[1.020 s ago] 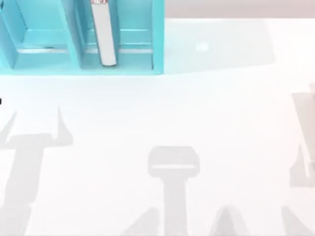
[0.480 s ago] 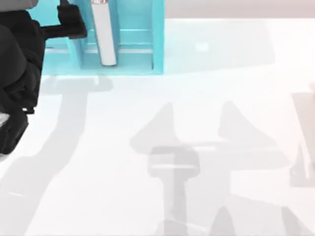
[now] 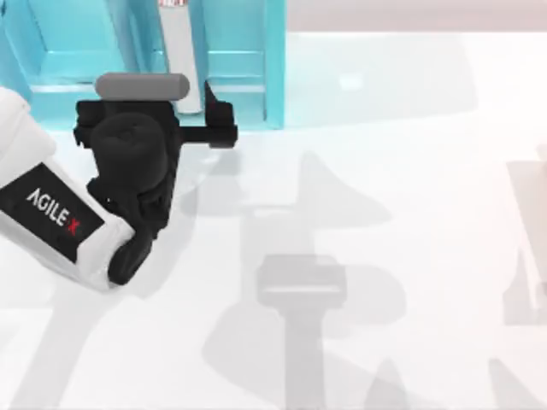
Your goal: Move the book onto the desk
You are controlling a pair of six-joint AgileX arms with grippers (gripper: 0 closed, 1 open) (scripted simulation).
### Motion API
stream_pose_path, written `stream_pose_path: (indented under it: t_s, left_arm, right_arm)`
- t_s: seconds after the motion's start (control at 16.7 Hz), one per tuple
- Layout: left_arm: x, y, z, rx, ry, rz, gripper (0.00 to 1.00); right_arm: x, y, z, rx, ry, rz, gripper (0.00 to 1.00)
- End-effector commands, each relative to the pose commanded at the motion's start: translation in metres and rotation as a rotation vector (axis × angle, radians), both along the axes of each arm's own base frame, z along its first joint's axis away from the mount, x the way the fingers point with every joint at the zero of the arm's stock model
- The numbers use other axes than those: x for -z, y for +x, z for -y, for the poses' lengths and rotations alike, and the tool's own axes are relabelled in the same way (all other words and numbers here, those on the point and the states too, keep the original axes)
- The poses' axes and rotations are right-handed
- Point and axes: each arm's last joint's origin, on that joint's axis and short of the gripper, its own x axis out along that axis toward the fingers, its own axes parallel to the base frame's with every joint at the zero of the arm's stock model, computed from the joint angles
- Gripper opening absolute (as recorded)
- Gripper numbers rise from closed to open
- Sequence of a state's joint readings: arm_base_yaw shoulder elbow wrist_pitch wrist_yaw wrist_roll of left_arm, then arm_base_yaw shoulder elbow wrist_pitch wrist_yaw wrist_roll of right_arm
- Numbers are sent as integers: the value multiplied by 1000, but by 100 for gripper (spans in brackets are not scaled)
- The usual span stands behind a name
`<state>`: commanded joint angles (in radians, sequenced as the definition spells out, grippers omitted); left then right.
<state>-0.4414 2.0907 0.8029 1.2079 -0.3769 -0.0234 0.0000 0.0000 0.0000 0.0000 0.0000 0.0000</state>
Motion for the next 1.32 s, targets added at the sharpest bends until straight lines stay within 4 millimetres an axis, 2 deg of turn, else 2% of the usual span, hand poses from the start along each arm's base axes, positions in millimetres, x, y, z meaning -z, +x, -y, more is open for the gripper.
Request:
stream_pose_path:
  t_s: [0.12,0.54,0.72,1.08,1.2,1.32]
  left_arm:
    - [11,0,4,7,10,-20,100]
    - [13,4,3,5,13,-26,100]
    - [15,25,6,8,11,-23,100]
    - [21,85,10,8,11,-21,100]
    - [22,97,9,8,11,-21,100]
    - [22,100,9,8,11,-22,100]
  right_arm:
    - [0,0,0,0,0,0,100]
    - [0,0,0,0,0,0,100]
    - [0,0,0,0,0,0,100]
    - [0,0,0,0,0,0,100]
    - [0,0,0,0,0,0,100]
    - [0,0,0,0,0,0,100]
